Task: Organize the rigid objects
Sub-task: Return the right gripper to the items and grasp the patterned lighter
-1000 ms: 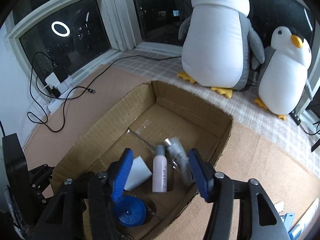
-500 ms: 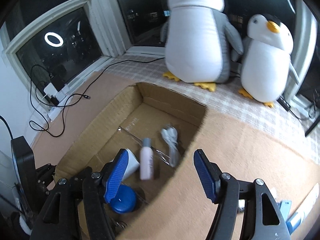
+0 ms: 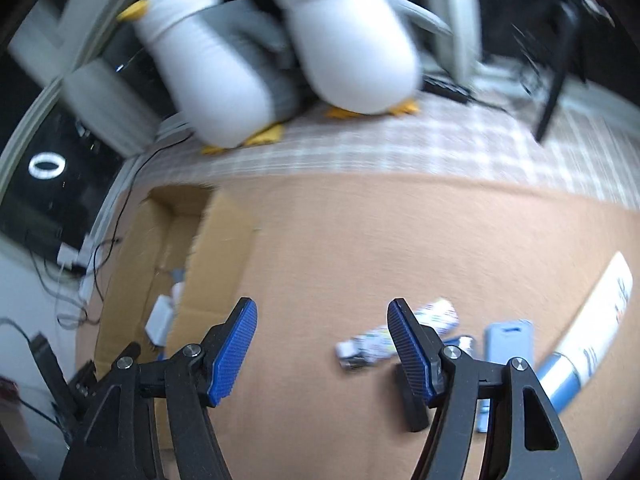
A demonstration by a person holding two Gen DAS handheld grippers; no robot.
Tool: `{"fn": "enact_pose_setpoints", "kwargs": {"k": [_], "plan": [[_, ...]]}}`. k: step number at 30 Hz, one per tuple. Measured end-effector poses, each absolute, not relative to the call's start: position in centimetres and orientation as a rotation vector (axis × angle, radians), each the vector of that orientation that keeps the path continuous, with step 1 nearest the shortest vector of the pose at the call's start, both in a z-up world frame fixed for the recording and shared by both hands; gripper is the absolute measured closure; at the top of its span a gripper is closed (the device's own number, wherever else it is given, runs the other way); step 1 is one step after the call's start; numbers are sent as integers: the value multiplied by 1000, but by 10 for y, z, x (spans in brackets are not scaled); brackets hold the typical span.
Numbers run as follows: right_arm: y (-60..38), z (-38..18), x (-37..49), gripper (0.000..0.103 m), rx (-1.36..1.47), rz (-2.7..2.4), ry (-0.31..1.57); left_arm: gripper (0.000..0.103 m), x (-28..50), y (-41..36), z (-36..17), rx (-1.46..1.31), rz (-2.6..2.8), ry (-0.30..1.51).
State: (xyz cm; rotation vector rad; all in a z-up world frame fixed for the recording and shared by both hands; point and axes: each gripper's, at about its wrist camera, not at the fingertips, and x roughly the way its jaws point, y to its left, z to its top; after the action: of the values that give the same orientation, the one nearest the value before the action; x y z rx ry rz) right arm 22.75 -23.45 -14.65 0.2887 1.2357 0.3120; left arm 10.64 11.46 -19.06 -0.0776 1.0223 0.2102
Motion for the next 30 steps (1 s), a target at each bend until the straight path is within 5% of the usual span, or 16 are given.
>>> {"fn": "enact_pose_setpoints", "kwargs": {"k": [30], "plan": [[-241, -188, 246, 39, 367, 300, 1372, 66, 106, 115, -191, -78, 210, 1022]]}}
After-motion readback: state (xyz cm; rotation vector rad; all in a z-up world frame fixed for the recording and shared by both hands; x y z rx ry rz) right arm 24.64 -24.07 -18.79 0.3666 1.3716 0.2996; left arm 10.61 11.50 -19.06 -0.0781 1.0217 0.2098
